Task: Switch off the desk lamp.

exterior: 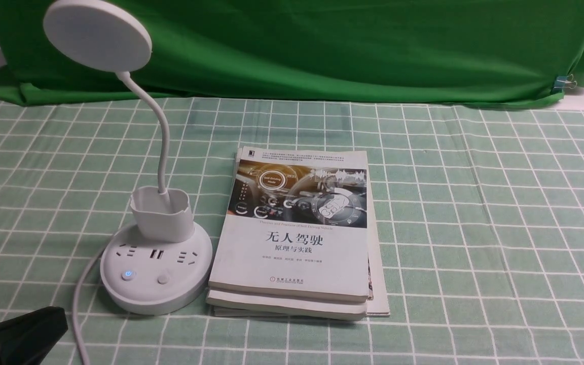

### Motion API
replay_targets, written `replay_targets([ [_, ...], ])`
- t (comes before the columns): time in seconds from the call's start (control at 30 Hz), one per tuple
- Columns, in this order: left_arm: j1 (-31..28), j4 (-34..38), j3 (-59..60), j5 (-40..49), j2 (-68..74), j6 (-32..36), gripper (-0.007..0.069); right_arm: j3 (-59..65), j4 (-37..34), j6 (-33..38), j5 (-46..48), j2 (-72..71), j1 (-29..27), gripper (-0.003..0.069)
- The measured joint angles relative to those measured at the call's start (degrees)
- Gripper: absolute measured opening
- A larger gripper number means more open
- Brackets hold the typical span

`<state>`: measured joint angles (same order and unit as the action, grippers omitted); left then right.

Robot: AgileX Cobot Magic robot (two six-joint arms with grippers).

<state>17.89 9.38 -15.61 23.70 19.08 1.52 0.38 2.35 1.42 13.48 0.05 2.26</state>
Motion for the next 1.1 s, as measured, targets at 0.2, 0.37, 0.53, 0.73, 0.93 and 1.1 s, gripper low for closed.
replay_targets([
  [0.2, -0.3, -2.9, 2.1, -2.3, -1.7, 0.1, 0.0001, 0.0, 0.0, 0.0, 0.0, 0.0, 0.0, 0.0242],
  [0.37, -7.0, -3.4, 7.0, -7.3, -9.5, 2.4, 0.0001, 0.0, 0.0, 0.0, 0.0, 0.0, 0.0, 0.0242],
  [0.53, -17.2, -3.3, 12.4, -7.7, -17.5, 2.9, 0.0001, 0.0, 0.0, 0.0, 0.0, 0.0, 0.0, 0.0242],
  [0.73, -23.8, -1.6, 15.9, -7.0, -19.2, 2.7, 0.0001, 0.0, 0.0, 0.0, 0.0, 0.0, 0.0, 0.0242],
  [0.93, -23.9, -1.5, 15.9, -6.8, -19.2, 2.7, 0.0001, 0.0, 0.0, 0.0, 0.0, 0.0, 0.0, 0.0242],
  [1.1, -23.9, -1.0, 15.9, -6.7, -19.2, 2.7, 0.0001, 0.0, 0.0, 0.0, 0.0, 0.0, 0.0, 0.0242],
])
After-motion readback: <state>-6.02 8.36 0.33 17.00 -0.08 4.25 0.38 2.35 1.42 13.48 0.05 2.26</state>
